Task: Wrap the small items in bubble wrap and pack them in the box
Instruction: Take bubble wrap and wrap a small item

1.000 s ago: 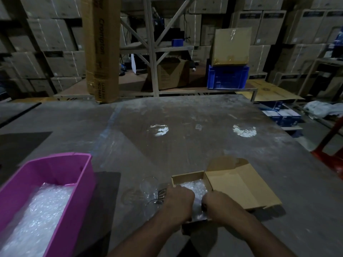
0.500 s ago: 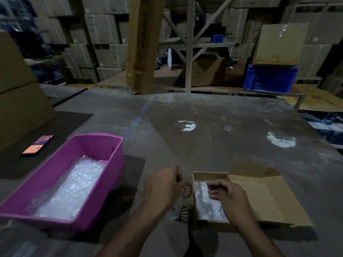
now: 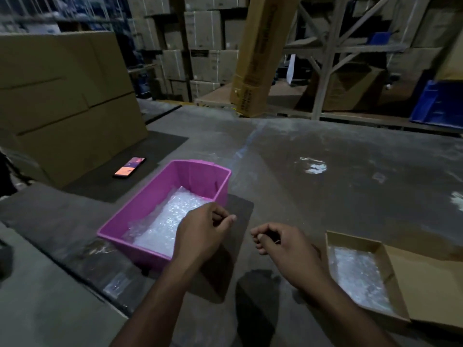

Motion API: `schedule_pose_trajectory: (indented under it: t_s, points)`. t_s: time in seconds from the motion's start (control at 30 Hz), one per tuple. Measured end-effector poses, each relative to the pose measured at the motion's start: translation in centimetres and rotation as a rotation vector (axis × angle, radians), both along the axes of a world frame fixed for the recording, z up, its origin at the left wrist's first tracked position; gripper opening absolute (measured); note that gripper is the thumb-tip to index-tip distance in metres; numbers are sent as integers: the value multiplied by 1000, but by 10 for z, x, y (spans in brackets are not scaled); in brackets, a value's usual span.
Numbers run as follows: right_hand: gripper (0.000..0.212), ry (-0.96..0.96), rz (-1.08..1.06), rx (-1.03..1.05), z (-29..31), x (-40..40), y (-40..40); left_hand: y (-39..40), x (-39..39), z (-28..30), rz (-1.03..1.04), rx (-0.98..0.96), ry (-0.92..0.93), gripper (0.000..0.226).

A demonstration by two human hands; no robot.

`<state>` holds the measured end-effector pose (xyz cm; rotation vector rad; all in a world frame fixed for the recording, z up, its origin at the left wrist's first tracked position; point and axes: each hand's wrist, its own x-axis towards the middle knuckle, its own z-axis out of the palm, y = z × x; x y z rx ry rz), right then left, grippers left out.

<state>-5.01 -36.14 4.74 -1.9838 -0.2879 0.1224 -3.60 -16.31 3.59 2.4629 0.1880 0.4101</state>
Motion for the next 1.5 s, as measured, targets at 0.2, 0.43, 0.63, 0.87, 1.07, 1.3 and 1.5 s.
schedule_pose_trajectory:
  t_s: [0.2, 0.43, 0.63, 0.87, 1.07, 1.3, 1.5]
  points:
    - [19, -162, 79, -121, 4, 22, 86, 92, 19, -2, 18, -20, 69, 17]
    - [28, -260, 162, -479, -19, 45, 174, 161, 44, -25, -50, 72, 303, 30]
    - [23, -257, 293, -963, -25, 54, 212, 194, 63, -43, -125, 245, 438, 62]
    - [9, -185, 360, -1184, -28, 51, 240, 199, 71, -48, -209, 313, 533, 88]
    - [16, -127, 295, -1153, -32, 51, 246, 204, 74, -52, -195, 186, 493, 78]
    - [9, -322, 64, -897, -27, 51, 232, 208, 77, -30, -217, -51, 362, 61]
    - [113, -115, -7, -488, -9, 40, 206, 181, 66, 37, -420, -620, 92, 53]
